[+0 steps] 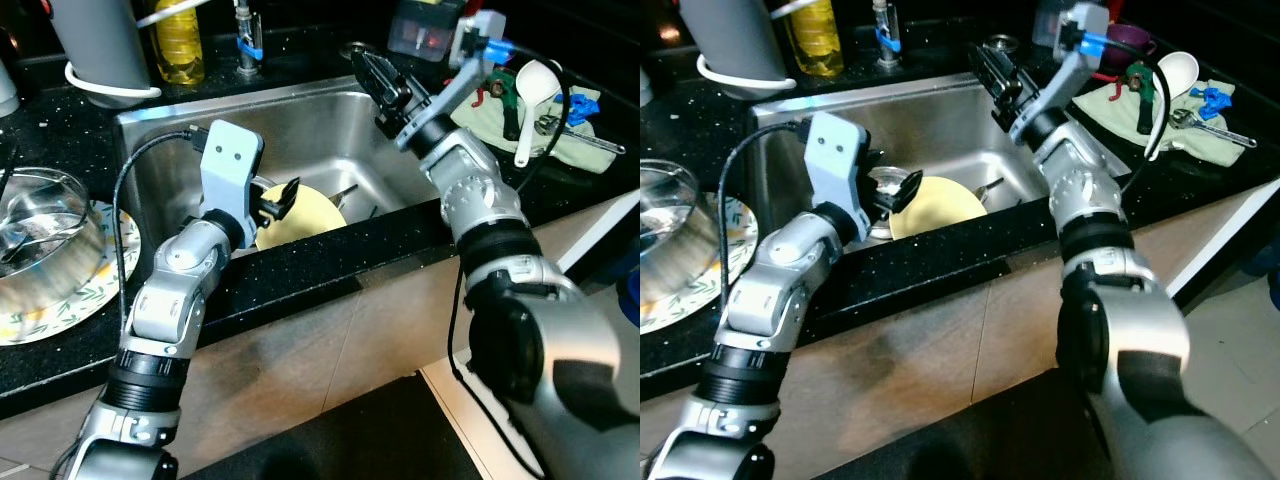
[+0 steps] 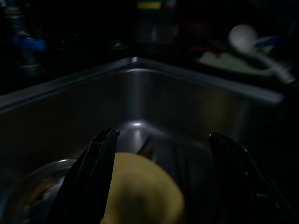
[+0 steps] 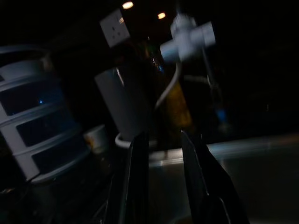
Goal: Kitchen organization
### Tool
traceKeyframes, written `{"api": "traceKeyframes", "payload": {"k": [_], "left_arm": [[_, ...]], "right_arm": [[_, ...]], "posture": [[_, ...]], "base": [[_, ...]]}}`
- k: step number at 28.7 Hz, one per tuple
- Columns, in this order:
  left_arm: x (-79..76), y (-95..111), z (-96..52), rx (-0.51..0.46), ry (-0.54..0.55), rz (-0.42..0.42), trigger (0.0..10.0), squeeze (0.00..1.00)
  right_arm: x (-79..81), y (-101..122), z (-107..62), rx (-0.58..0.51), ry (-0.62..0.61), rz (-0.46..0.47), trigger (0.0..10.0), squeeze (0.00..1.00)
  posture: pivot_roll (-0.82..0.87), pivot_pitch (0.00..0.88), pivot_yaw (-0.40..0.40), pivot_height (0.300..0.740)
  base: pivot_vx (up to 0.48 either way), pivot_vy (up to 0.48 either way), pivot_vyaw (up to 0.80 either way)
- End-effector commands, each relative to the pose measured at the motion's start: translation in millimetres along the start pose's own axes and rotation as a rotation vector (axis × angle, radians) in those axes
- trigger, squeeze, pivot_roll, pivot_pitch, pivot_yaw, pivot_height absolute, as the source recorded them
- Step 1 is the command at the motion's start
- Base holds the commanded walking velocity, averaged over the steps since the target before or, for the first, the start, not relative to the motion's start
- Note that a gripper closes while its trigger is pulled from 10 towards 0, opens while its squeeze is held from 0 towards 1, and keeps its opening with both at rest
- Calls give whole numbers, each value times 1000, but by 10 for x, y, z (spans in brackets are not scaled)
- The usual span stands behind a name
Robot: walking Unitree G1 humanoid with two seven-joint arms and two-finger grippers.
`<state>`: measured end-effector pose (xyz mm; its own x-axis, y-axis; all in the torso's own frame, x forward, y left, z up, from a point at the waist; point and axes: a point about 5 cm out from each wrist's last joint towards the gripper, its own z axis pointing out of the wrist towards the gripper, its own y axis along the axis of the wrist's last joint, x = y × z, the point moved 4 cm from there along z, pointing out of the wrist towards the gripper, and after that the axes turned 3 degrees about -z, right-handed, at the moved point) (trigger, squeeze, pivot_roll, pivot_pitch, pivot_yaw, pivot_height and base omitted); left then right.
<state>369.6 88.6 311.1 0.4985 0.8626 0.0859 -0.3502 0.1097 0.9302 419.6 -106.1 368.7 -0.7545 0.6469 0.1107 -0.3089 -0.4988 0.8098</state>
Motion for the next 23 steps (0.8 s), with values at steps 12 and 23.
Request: {"api": "traceKeyframes", "payload": {"k": [12,23], "left_arm": [[48,-123,-79,33,61,39,10000,0],[79,-141,-66,38,107,42,10000,0]], "right_arm": [[-154,-178,-559,24,-350,-322,10000,0],[38,-43,-767,-37,-425,-366,10000,0]], "posture": [[-85,195,2,740],[-83,178,18,740]], "base": [[0,0,0],[0,0,0]]}}
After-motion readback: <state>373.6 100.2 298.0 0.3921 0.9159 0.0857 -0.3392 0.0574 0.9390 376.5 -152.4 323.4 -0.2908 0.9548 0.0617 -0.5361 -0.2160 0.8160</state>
